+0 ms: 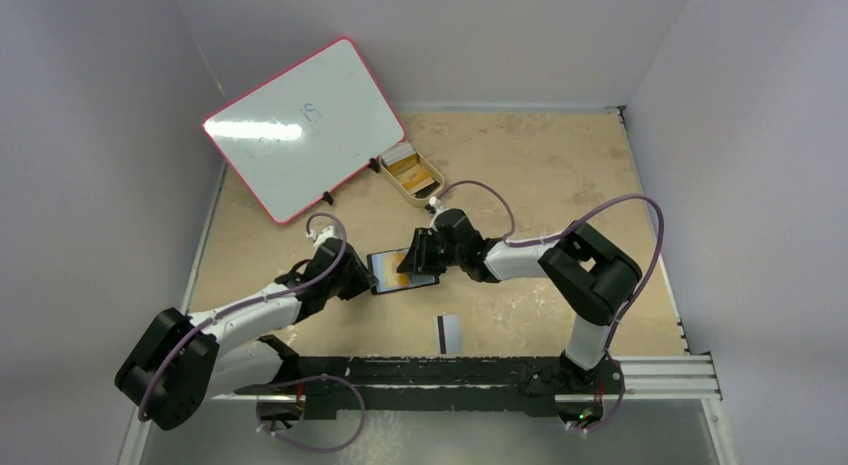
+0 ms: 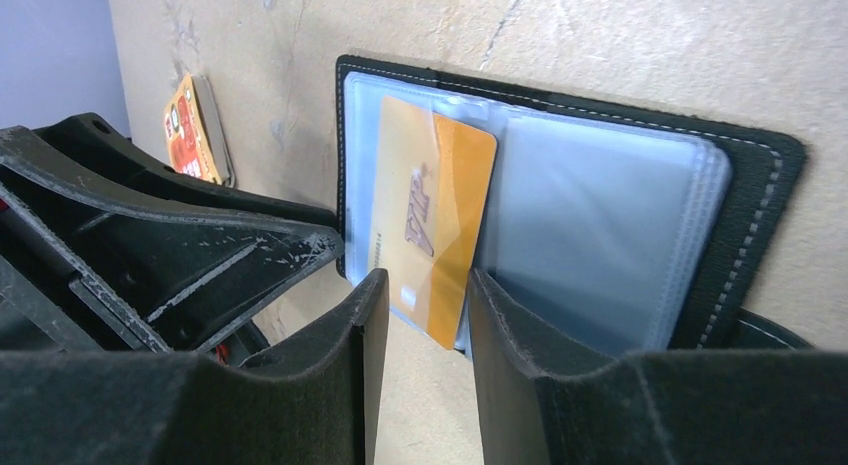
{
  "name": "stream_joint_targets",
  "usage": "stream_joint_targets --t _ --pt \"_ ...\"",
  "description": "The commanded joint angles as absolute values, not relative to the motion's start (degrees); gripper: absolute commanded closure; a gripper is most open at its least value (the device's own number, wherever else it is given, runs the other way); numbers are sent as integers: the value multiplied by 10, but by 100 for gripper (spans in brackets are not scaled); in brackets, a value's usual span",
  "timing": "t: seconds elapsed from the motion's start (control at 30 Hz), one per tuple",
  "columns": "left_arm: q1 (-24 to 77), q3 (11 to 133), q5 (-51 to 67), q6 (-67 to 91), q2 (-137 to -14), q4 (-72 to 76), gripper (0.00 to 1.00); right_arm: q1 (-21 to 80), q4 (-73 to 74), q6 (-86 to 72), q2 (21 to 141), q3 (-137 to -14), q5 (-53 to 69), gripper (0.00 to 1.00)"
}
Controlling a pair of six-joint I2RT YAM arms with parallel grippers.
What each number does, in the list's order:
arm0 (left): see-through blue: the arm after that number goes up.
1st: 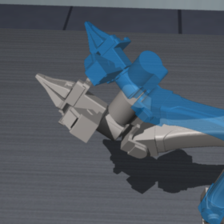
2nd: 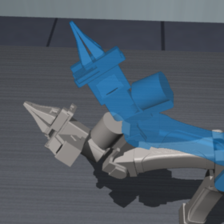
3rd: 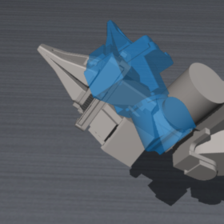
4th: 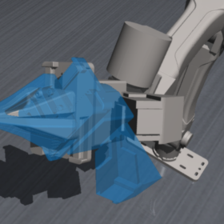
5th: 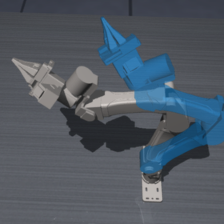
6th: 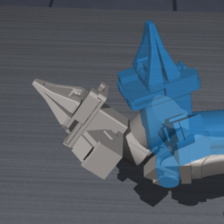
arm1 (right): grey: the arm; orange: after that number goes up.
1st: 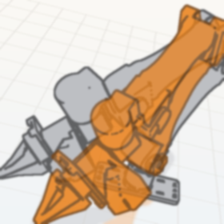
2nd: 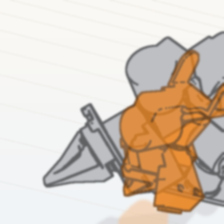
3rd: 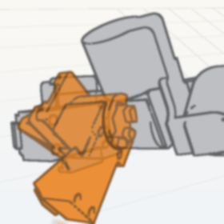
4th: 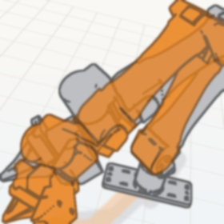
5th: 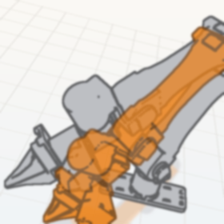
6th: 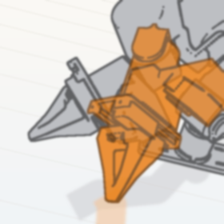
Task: Put the credit cards into the card holder
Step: Insert the credit card into the card holder.
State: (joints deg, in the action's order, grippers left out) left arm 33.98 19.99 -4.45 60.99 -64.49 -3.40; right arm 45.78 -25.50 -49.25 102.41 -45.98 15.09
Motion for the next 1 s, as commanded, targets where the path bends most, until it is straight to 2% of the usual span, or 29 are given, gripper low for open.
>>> stream_joint_targets --t 0.0,0.47,0.7,0.87,0.97 --pt "337 199 -34 617 -644 -22 73 470 -257 -491 1033 -485 159 63" --pt "337 187 -18 621 -640 8 68 471 -311 -458 1022 -460 175 63" --pt "337 176 -6 628 -627 25 66 473 -351 -448 1041 -465 221 64" --pt "337 195 -17 626 -614 -6 65 475 -337 -446 985 -431 185 65" --pt "337 222 -33 615 -596 -56 58 474 -289 -439 934 -425 157 65"
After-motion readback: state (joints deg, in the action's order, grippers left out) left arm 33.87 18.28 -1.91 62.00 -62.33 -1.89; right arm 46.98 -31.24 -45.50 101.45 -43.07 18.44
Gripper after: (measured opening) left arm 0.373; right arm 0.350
